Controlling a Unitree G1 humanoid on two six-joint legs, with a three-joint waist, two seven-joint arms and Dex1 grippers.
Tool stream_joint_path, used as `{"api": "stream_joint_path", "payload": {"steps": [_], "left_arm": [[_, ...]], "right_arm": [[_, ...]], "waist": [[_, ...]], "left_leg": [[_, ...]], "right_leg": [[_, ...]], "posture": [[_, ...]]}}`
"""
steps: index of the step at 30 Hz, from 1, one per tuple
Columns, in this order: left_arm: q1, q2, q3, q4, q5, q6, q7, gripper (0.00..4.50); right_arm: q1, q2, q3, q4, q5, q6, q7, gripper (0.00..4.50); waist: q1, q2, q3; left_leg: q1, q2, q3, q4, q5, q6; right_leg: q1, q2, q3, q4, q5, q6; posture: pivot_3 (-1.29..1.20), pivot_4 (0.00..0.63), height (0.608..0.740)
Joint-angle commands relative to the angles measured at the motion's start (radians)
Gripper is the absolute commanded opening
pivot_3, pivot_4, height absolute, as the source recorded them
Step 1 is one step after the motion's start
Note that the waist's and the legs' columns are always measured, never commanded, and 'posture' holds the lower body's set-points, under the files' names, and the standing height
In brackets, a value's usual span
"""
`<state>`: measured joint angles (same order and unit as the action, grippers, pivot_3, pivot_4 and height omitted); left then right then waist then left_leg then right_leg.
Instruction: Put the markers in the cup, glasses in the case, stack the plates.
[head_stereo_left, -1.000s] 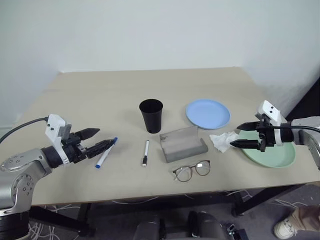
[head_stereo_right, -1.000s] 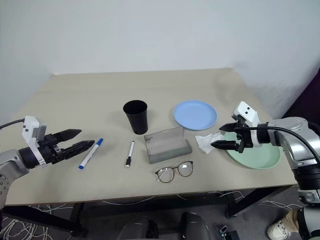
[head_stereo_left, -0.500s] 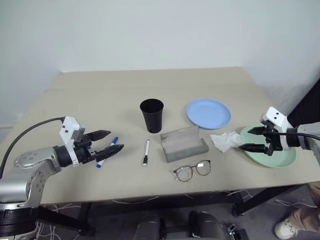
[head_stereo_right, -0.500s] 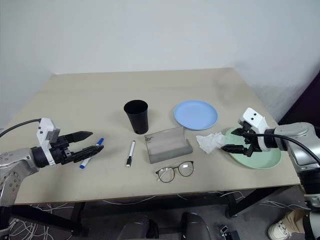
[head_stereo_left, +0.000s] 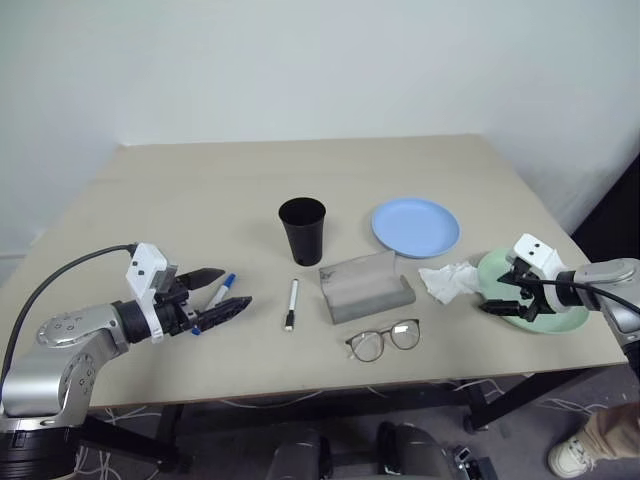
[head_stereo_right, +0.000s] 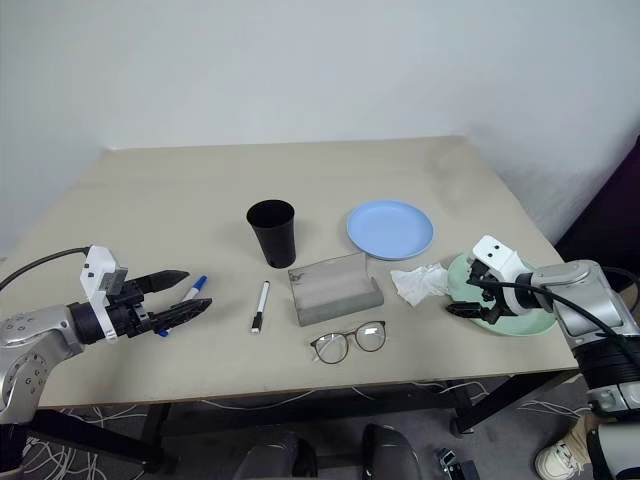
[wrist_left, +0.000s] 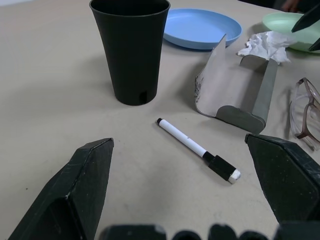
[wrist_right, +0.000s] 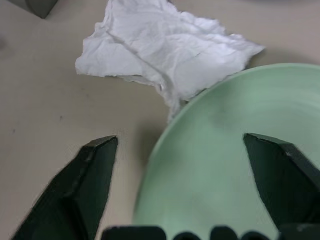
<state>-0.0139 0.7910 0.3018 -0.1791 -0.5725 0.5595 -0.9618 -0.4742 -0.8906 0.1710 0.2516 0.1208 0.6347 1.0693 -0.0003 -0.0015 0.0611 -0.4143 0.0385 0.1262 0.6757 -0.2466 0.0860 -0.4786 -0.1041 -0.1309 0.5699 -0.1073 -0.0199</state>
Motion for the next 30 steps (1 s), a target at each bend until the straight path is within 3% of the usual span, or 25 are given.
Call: {"api": "stream_joint_path", "payload": {"steps": [1, 9, 12, 13, 14, 15, 17, 18, 19, 21, 22, 23, 24, 25, 27, 30], "left_arm": [[-0.012, 0.014, 0.042, -0.029, -0.022, -0.003, 0.003, 4.5], [-0.017, 0.012, 0.039, -0.032, -0.022, -0.001, 0.012, 4.5], [-0.018, 0.008, 0.035, -0.033, -0.021, -0.002, 0.016, 4.5], [-0.018, 0.006, 0.033, -0.033, -0.019, -0.004, 0.017, 4.5], [-0.019, 0.005, 0.032, -0.033, -0.019, -0.005, 0.018, 4.5], [-0.019, 0.004, 0.031, -0.034, -0.019, -0.005, 0.019, 4.5], [-0.023, 0.003, 0.028, -0.032, -0.019, -0.005, 0.021, 4.5], [-0.024, 0.002, 0.027, -0.032, -0.018, -0.005, 0.022, 4.5], [-0.024, 0.002, 0.027, -0.032, -0.018, -0.006, 0.022, 4.5], [-0.027, 0.002, 0.025, -0.03, -0.017, -0.006, 0.022, 4.5], [-0.03, 0.002, 0.024, -0.029, -0.016, -0.006, 0.022, 4.5], [-0.031, 0.003, 0.023, -0.028, -0.016, -0.006, 0.023, 4.5], [-0.031, 0.003, 0.023, -0.028, -0.016, -0.006, 0.023, 4.5], [-0.032, 0.003, 0.022, -0.028, -0.016, -0.006, 0.023, 4.5], [-0.036, 0.004, 0.021, -0.026, -0.014, -0.006, 0.023, 4.5], [-0.039, 0.004, 0.02, -0.026, -0.014, -0.004, 0.025, 4.5]], "right_arm": [[-0.007, 0.015, -0.006, -0.032, -0.013, 0.017, -0.027, 2.89], [-0.021, 0.038, 0.013, -0.014, -0.04, 0.019, -0.049, 0.12], [-0.057, 0.053, 0.01, 0.013, -0.059, 0.043, -0.077, 0.05], [-0.075, 0.06, 0.008, 0.025, -0.064, 0.052, -0.089, 0.05], [-0.086, 0.063, 0.009, 0.035, -0.071, 0.049, -0.094, 0.05], [-0.091, 0.063, 0.01, 0.039, -0.075, 0.044, -0.096, 0.05], [-0.111, 0.067, 0.013, 0.051, -0.083, 0.039, -0.104, 0.05], [-0.119, 0.071, 0.012, 0.055, -0.085, 0.041, -0.109, 0.05], [-0.131, 0.074, 0.011, 0.063, -0.088, 0.037, -0.111, 0.05], [-0.16, 0.08, 0.012, 0.087, -0.1, 0.019, -0.117, 0.05], [-0.175, 0.083, 0.016, 0.1, -0.107, 0.005, -0.118, 0.05], [-0.184, 0.084, 0.019, 0.108, -0.112, -0.004, -0.118, 0.05], [-0.196, 0.085, 0.022, 0.118, -0.116, -0.01, -0.117, 0.05], [-0.205, 0.087, 0.025, 0.124, -0.119, -0.018, -0.114, 0.05], [-0.228, 0.093, 0.03, 0.136, -0.125, -0.034, -0.109, 0.05], [-0.258, 0.104, 0.035, 0.161, -0.137, -0.061, -0.11, 0.05]], "waist": [[0.0, 0.0, 0.0], [-0.004, -0.001, -0.001], [-0.015, -0.001, -0.001], [-0.02, -0.004, -0.001], [-0.019, -0.01, -0.002], [-0.019, -0.014, 0.0], [-0.017, -0.02, 0.001], [-0.016, -0.015, 0.001], [-0.012, -0.008, 0.004], [-0.012, 0.008, 0.009], [-0.018, 0.023, 0.007], [-0.019, 0.036, 0.004], [-0.025, 0.027, 0.0], [-0.024, 0.02, -0.001], [-0.024, 0.018, -0.001], [-0.022, 0.02, -0.001]], "left_leg": [[0.0, 0.0, 0.0, 0.0, 0.0, 0.0], [0.001, 0.001, 0.002, 0.001, 0.0, 0.0], [-0.002, 0.008, 0.004, 0.0, 0.0, 0.0], [-0.007, 0.011, 0.003, -0.001, 0.0, 0.0], [-0.008, 0.01, 0.004, -0.002, 0.0, 0.0], [-0.003, 0.008, 0.011, -0.002, 0.0, 0.0], [0.011, 0.005, 0.026, -0.004, 0.0, -0.002], [0.022, 0.001, 0.031, -0.001, -0.005, -0.013], [0.02, 0.0, 0.025, 0.001, -0.009, -0.019], [0.016, -0.007, -0.024, 0.009, -0.009, -0.02], [0.015, -0.01, -0.043, 0.015, -0.01, -0.02], [0.004, -0.004, -0.062, 0.022, -0.01, -0.019], [-0.015, 0.007, -0.066, 0.019, -0.01, -0.018], [-0.016, 0.003, -0.063, 0.018, -0.006, -0.013], [-0.011, -0.013, -0.058, 0.018, -0.004, -0.01], [-0.009, -0.012, -0.048, 0.015, -0.004, -0.011]], "right_leg": [[0.0, 0.0, 0.0, 0.0, 0.0, 0.0], [0.0, 0.0, 0.0, 0.0, 0.0, 0.0], [0.001, 0.001, -0.004, -0.002, 0.0, 0.0], [0.001, 0.001, 0.0, 0.007, 0.0, 0.0], [-0.002, 0.0, 0.01, 0.031, -0.009, 0.014], [0.001, -0.001, 0.024, 0.063, -0.023, 0.012], [-0.002, 0.003, 0.052, 0.084, -0.049, -0.008], [-0.005, 0.004, 0.054, 0.081, -0.056, -0.018], [-0.005, 0.004, 0.047, 0.074, -0.056, -0.018], [0.009, 0.003, 0.014, 0.053, -0.056, -0.018], [0.016, 0.004, -0.002, 0.045, -0.056, -0.017], [0.025, 0.013, -0.025, 0.022, -0.053, -0.013], [0.027, 0.018, -0.034, 0.02, -0.051, 0.007], [0.02, 0.015, -0.016, 0.048, -0.064, 0.029], [0.019, 0.018, 0.019, 0.058, -0.061, 0.02], [0.018, 0.017, 0.01, 0.052, -0.06, 0.017]], "posture": [[0.0, 0.0, 0.738], [0.0, 0.0, 0.738], [0.0, 0.0, 0.738], [0.0, 0.0, 0.738], [0.0, 0.0, 0.738], [0.0, 0.0, 0.738], [0.0, 0.0, 0.738], [0.0, 0.0, 0.738], [0.0, 0.0, 0.738], [0.0, 0.0, 0.738], [0.0, 0.0, 0.738], [0.0, 0.0, 0.738], [0.0, 0.0, 0.738], [0.0, 0.0, 0.738], [0.0, 0.0, 0.738], [0.0, 0.0, 0.738]]}}
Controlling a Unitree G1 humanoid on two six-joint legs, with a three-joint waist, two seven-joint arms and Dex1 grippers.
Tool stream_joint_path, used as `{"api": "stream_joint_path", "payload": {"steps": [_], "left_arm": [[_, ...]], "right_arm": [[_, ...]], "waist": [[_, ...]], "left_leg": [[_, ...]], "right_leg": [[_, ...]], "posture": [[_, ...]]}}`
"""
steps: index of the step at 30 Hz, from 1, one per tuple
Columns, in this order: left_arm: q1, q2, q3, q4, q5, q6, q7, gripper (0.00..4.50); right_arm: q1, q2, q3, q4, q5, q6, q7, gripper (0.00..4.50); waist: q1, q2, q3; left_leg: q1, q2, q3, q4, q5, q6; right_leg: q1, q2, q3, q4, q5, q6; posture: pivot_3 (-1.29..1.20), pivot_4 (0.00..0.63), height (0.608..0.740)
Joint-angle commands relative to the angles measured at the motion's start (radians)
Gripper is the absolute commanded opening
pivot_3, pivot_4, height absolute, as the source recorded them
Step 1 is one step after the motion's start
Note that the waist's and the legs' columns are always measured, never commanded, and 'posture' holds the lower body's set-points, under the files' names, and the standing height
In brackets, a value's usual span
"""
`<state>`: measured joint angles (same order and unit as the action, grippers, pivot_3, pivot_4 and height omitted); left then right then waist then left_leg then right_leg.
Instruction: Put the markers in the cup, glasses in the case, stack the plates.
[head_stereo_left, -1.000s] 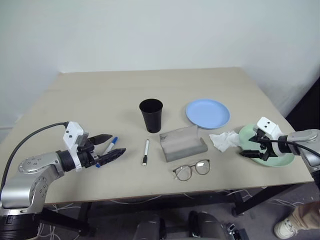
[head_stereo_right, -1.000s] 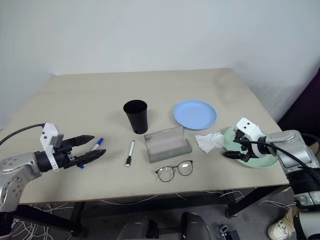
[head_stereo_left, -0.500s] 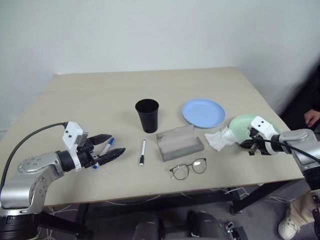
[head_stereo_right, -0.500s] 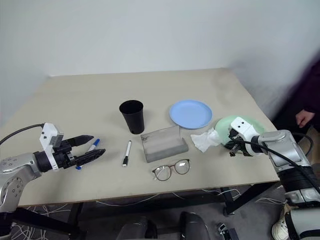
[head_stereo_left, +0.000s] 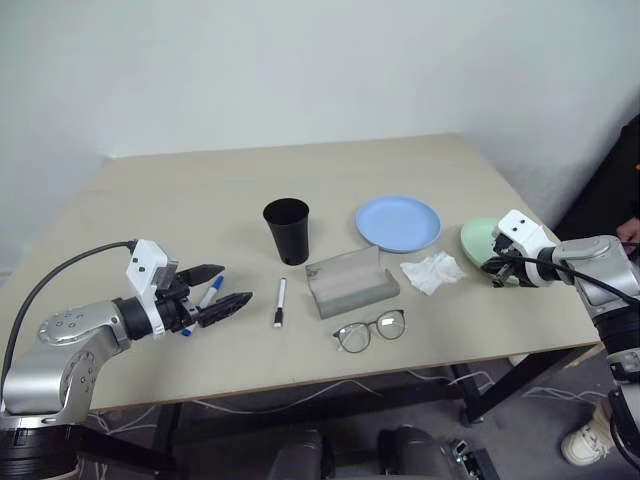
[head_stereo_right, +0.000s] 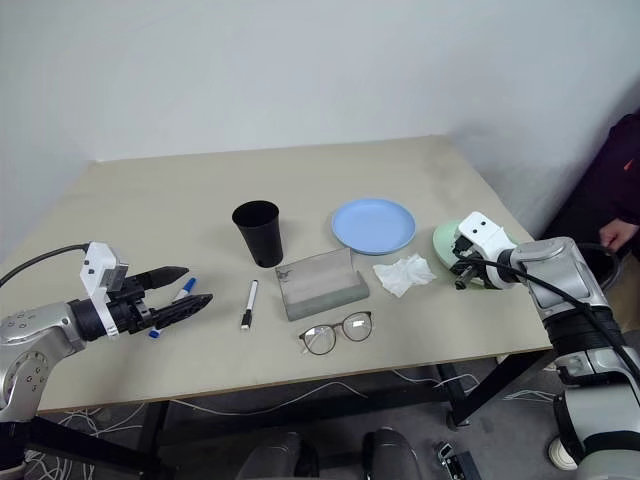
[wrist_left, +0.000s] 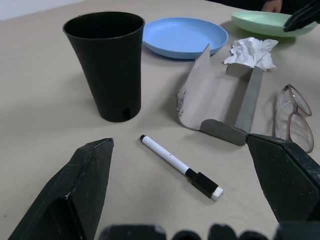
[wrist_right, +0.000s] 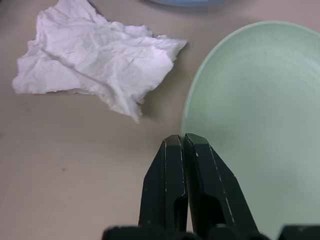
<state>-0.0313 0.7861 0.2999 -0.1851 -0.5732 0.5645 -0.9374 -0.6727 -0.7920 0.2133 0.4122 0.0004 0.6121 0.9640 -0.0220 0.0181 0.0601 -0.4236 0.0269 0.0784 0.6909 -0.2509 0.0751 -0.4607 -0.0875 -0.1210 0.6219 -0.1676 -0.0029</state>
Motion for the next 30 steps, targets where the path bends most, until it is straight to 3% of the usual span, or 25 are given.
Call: {"api": "stream_joint_path", "payload": {"steps": [1, 8, 16, 30], "left_arm": [[-0.023, 0.008, 0.022, -0.02, -0.014, -0.009, 0.001, 4.5], [-0.024, 0.005, 0.02, -0.022, -0.015, -0.006, 0.005, 4.5], [-0.03, 0.001, 0.019, -0.016, -0.015, -0.005, 0.009, 4.5], [0.019, -0.022, 0.058, -0.072, -0.033, 0.004, 0.062, 4.5]], "right_arm": [[-0.069, 0.008, -0.004, 0.012, -0.024, -0.053, -0.006, 0.05], [-0.152, 0.057, -0.001, 0.108, -0.061, -0.153, -0.048, 0.05], [-0.228, 0.18, -0.005, 0.208, -0.06, -0.408, -0.064, 0.05], [-0.413, 0.39, 0.096, 0.578, -0.161, -0.713, -0.005, 0.05]], "waist": [[0.0, 0.0, 0.0], [0.001, -0.001, 0.0], [-0.001, -0.002, 0.0], [-0.001, -0.003, 0.0]], "left_leg": [[0.001, 0.001, 0.001, 0.001, 0.0, 0.0], [0.009, 0.006, 0.015, 0.001, 0.001, 0.0], [0.01, 0.006, 0.022, 0.0, -0.004, 0.001], [0.012, 0.005, 0.026, -0.002, -0.003, 0.001]], "right_leg": [[0.0, 0.0, -0.002, 0.0, 0.0, 0.0], [0.002, -0.002, 0.0, 0.0, 0.005, -0.008], [-0.001, 0.001, 0.007, 0.0, 0.009, -0.012], [-0.001, 0.002, 0.013, 0.0, 0.01, -0.014]], "posture": [[0.0, 0.0, 0.738], [0.0, 0.0, 0.738], [0.0, 0.0, 0.738], [0.0, 0.0, 0.738]]}}
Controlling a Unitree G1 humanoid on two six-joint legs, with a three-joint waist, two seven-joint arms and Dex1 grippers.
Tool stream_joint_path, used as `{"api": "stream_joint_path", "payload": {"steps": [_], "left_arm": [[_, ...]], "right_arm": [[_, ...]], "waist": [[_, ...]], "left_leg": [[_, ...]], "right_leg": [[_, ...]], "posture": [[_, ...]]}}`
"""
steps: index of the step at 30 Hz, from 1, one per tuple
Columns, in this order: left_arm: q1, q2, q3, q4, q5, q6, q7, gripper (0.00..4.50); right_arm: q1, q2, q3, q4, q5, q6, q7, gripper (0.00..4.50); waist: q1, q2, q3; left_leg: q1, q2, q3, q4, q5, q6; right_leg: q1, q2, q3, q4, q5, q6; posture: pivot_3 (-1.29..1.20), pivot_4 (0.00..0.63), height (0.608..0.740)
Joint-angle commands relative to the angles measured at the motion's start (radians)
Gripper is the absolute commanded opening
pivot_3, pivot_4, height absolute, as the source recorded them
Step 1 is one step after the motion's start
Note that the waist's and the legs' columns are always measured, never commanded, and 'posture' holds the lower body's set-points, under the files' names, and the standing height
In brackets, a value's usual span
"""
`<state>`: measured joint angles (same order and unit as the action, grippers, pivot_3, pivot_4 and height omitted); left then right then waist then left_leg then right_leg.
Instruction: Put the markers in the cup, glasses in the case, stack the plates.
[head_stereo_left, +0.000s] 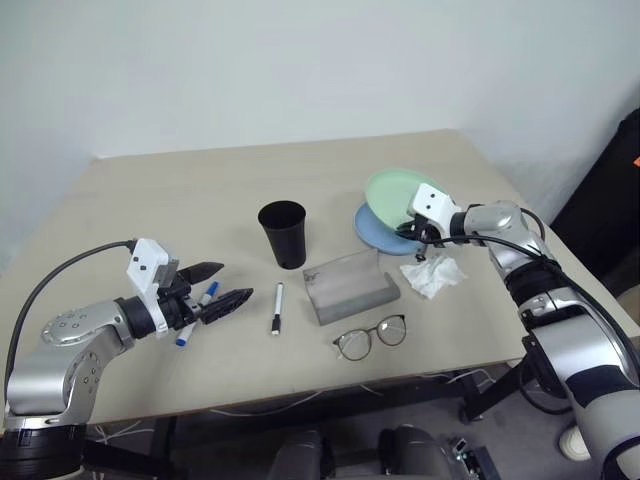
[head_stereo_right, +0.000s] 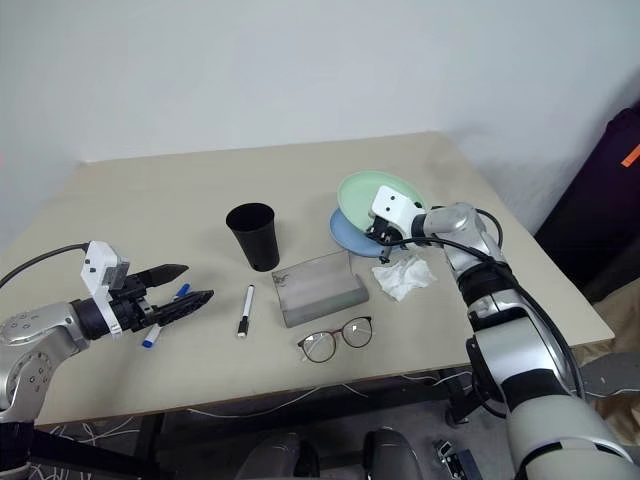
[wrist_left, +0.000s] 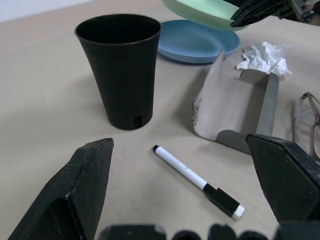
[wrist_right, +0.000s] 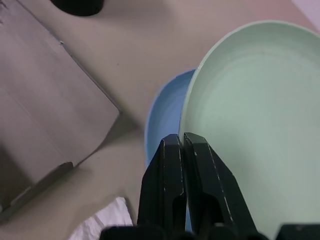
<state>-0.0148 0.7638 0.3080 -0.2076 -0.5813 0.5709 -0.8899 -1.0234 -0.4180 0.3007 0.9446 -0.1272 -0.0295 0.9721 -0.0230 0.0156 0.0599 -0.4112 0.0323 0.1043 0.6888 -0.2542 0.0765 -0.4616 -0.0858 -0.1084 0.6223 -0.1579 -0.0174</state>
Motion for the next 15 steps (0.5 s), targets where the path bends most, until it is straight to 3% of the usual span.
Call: {"api": "stream_joint_path", "payload": {"steps": [1, 9, 12, 15], "left_arm": [[0.01, -0.001, 0.055, -0.057, -0.028, -0.002, 0.019, 4.5], [0.053, -0.005, 0.086, -0.096, -0.047, 0.005, 0.049, 4.5], [0.058, -0.005, 0.09, -0.101, -0.051, 0.006, 0.056, 4.5], [0.058, -0.006, 0.091, -0.102, -0.051, 0.007, 0.06, 4.5]], "right_arm": [[-0.071, 0.028, 0.014, 0.072, -0.044, -0.087, -0.018, 0.05], [-0.118, 0.08, 0.02, 0.211, -0.101, -0.158, -0.073, 0.05], [-0.135, 0.083, 0.017, 0.24, -0.121, -0.167, -0.125, 0.7], [-0.154, 0.079, -0.015, 0.245, -0.101, -0.151, -0.143, 1.76]], "waist": [[0.0, 0.0, 0.0], [-0.002, 0.0, 0.0], [-0.002, 0.0, 0.0], [-0.003, 0.0, 0.0]], "left_leg": [[0.0, 0.0, 0.0, 0.0, 0.0, 0.0], [0.0, 0.0, 0.002, 0.0, 0.0, -0.001], [0.0, 0.0, 0.003, 0.0, 0.0, -0.001], [0.001, 0.001, 0.004, 0.0, 0.0, -0.001]], "right_leg": [[0.0, 0.0, 0.0, 0.0, 0.0, 0.0], [-0.001, 0.001, 0.001, 0.0, 0.003, -0.005], [-0.001, 0.001, 0.002, 0.0, 0.003, -0.006], [-0.002, 0.001, 0.004, 0.001, 0.004, -0.006]], "posture": [[0.0, 0.0, 0.738], [0.0, 0.0, 0.738], [0.0, 0.0, 0.738], [0.0, 0.0, 0.738]]}}
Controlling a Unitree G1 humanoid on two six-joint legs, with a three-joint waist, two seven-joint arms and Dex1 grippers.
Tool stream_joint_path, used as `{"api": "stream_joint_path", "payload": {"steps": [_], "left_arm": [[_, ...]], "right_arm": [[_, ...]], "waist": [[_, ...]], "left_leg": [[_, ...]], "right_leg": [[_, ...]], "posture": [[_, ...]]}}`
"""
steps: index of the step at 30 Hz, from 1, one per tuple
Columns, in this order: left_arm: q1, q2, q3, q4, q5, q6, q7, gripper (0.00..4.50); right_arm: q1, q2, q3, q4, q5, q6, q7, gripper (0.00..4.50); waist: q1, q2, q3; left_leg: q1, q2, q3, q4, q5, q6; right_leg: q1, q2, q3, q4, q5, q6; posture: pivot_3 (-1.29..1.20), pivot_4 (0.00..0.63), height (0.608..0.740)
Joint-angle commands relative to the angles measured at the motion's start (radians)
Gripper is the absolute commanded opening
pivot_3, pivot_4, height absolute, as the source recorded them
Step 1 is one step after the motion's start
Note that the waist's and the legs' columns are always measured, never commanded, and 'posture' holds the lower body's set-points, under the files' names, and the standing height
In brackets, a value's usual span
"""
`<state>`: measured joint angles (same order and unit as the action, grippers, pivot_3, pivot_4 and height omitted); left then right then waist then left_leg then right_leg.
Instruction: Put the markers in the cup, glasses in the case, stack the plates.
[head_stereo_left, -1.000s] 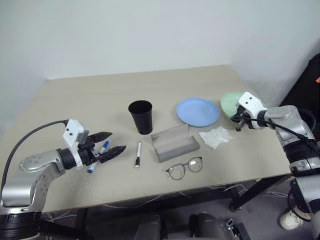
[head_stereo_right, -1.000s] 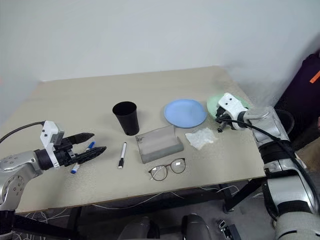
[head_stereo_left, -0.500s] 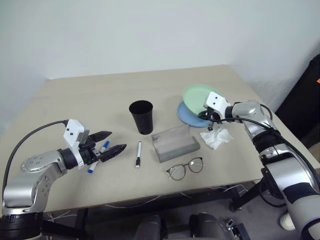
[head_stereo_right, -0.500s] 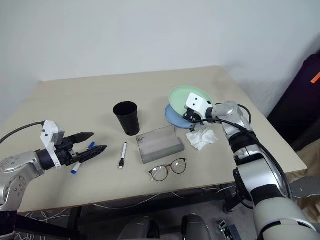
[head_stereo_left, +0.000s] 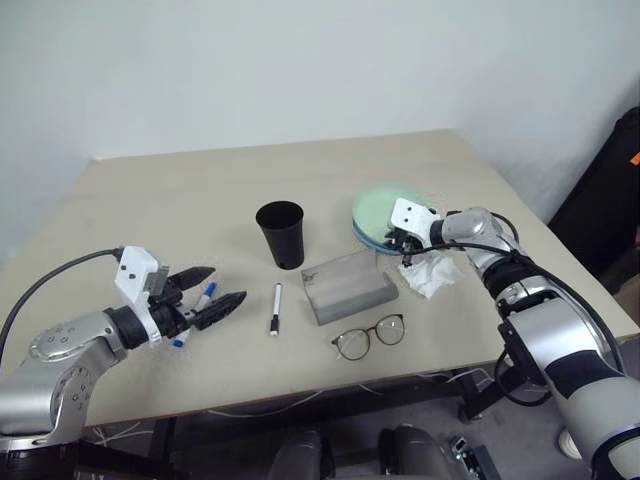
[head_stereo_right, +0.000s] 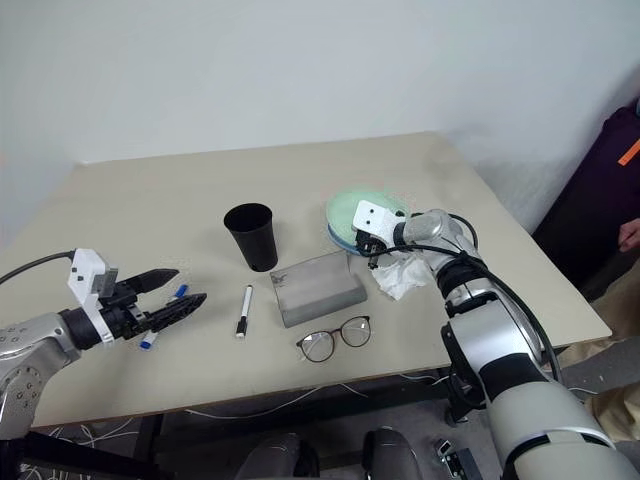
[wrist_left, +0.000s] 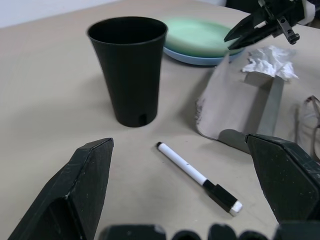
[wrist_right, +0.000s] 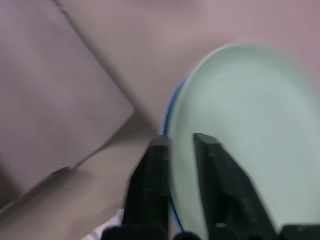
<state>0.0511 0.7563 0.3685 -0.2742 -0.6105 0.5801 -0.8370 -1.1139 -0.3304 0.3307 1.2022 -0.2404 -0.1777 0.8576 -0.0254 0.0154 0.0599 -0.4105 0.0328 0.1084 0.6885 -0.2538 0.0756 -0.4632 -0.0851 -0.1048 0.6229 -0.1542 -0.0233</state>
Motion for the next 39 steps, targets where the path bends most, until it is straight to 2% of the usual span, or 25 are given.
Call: {"api": "stream_joint_path", "payload": {"steps": [1, 5, 7, 8, 10, 12, 14, 18, 23, 34, 39], "left_arm": [[-0.008, 0.001, 0.031, -0.036, -0.022, -0.002, 0.008, 4.5], [-0.019, 0.002, 0.026, -0.028, -0.021, -0.002, 0.006, 4.5], [-0.029, 0.003, 0.018, -0.018, -0.017, -0.005, 0.003, 4.5], [-0.034, 0.003, 0.014, -0.013, -0.016, -0.005, 0.002, 4.5], [-0.044, 0.003, 0.007, -0.004, -0.013, -0.007, -0.002, 4.5], [-0.053, 0.001, -0.001, 0.003, -0.009, -0.008, -0.006, 4.5], [-0.065, 0.001, -0.008, 0.015, -0.005, -0.011, -0.01, 4.5], [-0.083, 0.001, -0.022, 0.033, 0.001, -0.017, -0.018, 4.5], [-0.092, 0.001, -0.028, 0.045, 0.005, -0.021, -0.023, 4.5], [-0.089, -0.002, -0.029, 0.043, 0.007, -0.024, -0.026, 4.5], [-0.089, 0.001, -0.027, 0.041, 0.007, -0.022, -0.027, 4.5]], "right_arm": [[-0.069, -0.015, -0.055, -0.018, 0.022, -0.001, -0.024, 2.09], [-0.087, -0.053, -0.108, -0.066, 0.061, 0.029, 0.029, 3.51], [-0.078, -0.086, -0.132, -0.123, 0.087, 0.064, 0.099, 4.26], [-0.063, -0.108, -0.14, -0.164, 0.101, 0.086, 0.143, 4.49], [-0.023, -0.148, -0.141, -0.247, 0.12, 0.145, 0.241, 4.49], [0.069, -0.207, -0.12, -0.399, 0.154, 0.189, 0.398, 4.49], [0.145, -0.246, -0.117, -0.523, 0.184, 0.237, 0.47, 4.49], [0.214, -0.276, -0.114, -0.593, 0.168, 0.296, 0.462, 4.49], [0.227, -0.275, -0.104, -0.54, 0.153, 0.34, 0.431, 4.49], [0.168, -0.198, -0.095, -0.248, 0.103, 0.349, 0.269, 4.49], [0.154, -0.17, -0.098, -0.187, 0.101, 0.335, 0.243, 4.49]], "waist": [[-0.001, 0.0, 0.0], [0.0, 0.0, 0.0], [0.001, 0.0, 0.0], [0.001, 0.0, 0.0], [0.002, 0.0, 0.0], [0.003, -0.002, -0.001], [0.005, -0.004, -0.002], [0.0, -0.003, -0.002], [0.0, -0.005, -0.001], [0.0, -0.007, -0.001], [0.0, -0.007, -0.001]], "left_leg": [[0.0, 0.0, 0.001, 0.0, 0.0, 0.0], [0.0, 0.0, 0.002, 0.0, 0.0, 0.0], [0.0, 0.0, 0.003, 0.0, 0.0, 0.0], [0.0, 0.0, 0.003, 0.0, 0.0, 0.0], [0.0, 0.0, 0.003, 0.0, 0.0, 0.0], [0.001, 0.0, 0.003, -0.001, 0.0, 0.001], [0.002, 0.0, 0.003, -0.002, 0.0, 0.001], [0.003, 0.0, 0.006, -0.003, 0.0, 0.001], [0.009, 0.004, 0.014, -0.003, 0.0, 0.001], [0.013, 0.006, 0.019, -0.007, -0.001, 0.0], [0.013, 0.006, 0.02, -0.01, -0.001, 0.0]], "right_leg": [[0.0, 0.0, 0.0, 0.0, 0.0, 0.0], [-0.001, 0.0, 0.002, 0.0, 0.0, 0.0], [-0.001, 0.0, 0.003, 0.0, 0.0, 0.0], [-0.001, 0.0, 0.004, 0.0, 0.0, 0.0], [-0.001, 0.0, 0.004, -0.001, 0.0, -0.001], [0.0, 0.0, 0.004, -0.001, 0.0, -0.001], [0.001, 0.0, 0.004, -0.001, 0.0, 0.0], [-0.001, 0.0, 0.004, -0.001, 0.0, -0.001], [0.0, 0.0, 0.005, -0.001, 0.0, -0.001], [0.0, -0.001, 0.007, -0.001, 0.0, -0.001], [0.0, 0.0, 0.007, -0.001, 0.0, -0.001]], "posture": [[0.0, 0.0, 0.738], [0.0, 0.0, 0.738], [0.0, 0.0, 0.738], [0.0, 0.0, 0.738], [0.0, 0.0, 0.738], [0.0, 0.0, 0.738], [0.0, 0.0, 0.738], [0.0, 0.0, 0.738], [0.0, 0.0, 0.738], [0.0, 0.0, 0.738], [0.0, 0.0, 0.738]]}}
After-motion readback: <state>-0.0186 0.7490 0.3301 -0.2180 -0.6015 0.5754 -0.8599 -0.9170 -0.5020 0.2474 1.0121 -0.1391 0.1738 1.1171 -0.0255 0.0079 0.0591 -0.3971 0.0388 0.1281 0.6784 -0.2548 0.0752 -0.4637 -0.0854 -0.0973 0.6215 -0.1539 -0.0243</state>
